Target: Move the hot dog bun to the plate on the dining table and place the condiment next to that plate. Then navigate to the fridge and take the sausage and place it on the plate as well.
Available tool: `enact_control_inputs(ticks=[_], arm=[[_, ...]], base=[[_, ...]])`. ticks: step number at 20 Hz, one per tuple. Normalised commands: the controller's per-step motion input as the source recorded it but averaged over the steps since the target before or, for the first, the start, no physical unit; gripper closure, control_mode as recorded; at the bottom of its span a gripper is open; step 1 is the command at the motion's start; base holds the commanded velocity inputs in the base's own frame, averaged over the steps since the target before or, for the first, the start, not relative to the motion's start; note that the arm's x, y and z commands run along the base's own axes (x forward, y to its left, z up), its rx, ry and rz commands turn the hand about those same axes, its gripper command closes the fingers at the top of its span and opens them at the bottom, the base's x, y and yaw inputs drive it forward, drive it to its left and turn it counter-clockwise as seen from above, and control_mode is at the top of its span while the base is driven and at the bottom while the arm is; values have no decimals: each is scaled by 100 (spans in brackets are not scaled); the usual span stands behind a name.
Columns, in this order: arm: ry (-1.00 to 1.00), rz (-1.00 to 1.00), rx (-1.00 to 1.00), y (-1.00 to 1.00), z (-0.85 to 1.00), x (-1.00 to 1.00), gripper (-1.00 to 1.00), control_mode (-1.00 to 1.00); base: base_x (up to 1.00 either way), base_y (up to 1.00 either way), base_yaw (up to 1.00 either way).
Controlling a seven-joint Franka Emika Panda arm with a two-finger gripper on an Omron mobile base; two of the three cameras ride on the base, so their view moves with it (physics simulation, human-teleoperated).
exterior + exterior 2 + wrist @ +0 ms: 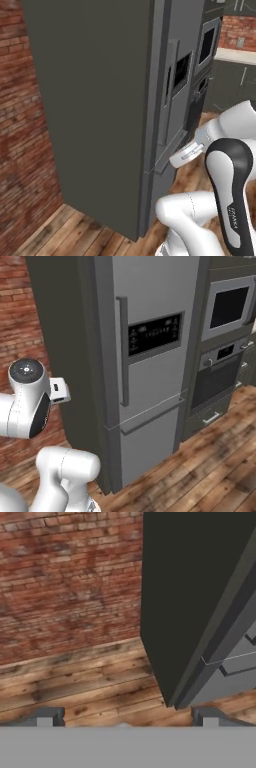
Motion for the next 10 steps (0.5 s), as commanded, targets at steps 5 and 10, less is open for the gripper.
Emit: enact_control_inputs(ticks=[5, 10], arm=[[0, 0, 0, 0, 0, 0, -100, 100], [-9, 0, 3, -29, -2, 1, -100, -100]], base=[[63, 0, 0], [11, -3, 0]])
